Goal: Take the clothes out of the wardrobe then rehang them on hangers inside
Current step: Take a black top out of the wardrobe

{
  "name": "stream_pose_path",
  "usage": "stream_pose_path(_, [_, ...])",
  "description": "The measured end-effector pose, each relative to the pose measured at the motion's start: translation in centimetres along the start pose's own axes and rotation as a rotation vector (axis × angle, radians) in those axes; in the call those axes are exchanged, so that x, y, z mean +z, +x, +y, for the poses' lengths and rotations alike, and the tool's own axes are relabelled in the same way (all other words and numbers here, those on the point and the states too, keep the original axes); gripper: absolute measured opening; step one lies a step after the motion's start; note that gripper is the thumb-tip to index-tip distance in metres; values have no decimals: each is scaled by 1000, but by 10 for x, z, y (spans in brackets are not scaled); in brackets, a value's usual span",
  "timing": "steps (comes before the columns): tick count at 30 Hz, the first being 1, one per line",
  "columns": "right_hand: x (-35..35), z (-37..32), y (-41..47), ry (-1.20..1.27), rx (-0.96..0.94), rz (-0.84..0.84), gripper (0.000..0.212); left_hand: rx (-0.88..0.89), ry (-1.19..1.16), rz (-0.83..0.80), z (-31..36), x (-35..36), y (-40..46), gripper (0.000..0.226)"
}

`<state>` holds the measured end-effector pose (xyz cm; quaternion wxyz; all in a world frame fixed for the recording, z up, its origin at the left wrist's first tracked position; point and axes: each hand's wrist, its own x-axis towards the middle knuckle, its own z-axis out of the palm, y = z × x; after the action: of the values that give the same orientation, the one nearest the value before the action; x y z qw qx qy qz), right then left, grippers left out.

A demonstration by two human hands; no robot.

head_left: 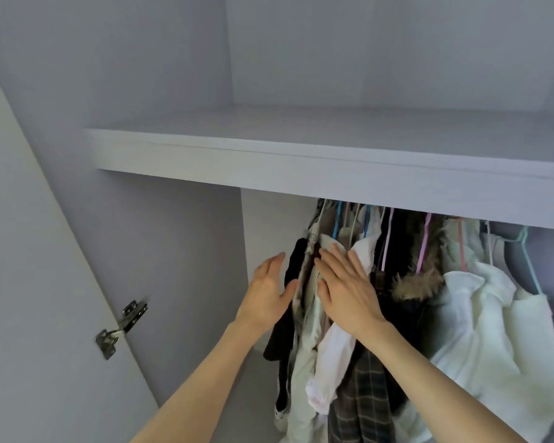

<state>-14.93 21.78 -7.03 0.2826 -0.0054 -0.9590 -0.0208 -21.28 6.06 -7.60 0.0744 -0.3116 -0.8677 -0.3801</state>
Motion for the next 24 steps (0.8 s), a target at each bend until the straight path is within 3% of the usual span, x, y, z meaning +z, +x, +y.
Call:
stream_pose_path(5, [8, 9, -7, 3, 24, 15, 51, 10, 8, -23, -6, 2, 30, 51])
stream_pose_path(14, [7, 11, -15, -10, 65, 16, 53, -137, -133, 132, 1, 16, 67, 23])
stream_pose_path(24, [10, 12, -16, 57, 66, -4, 54, -41, -219, 332, 12, -17, 41, 26])
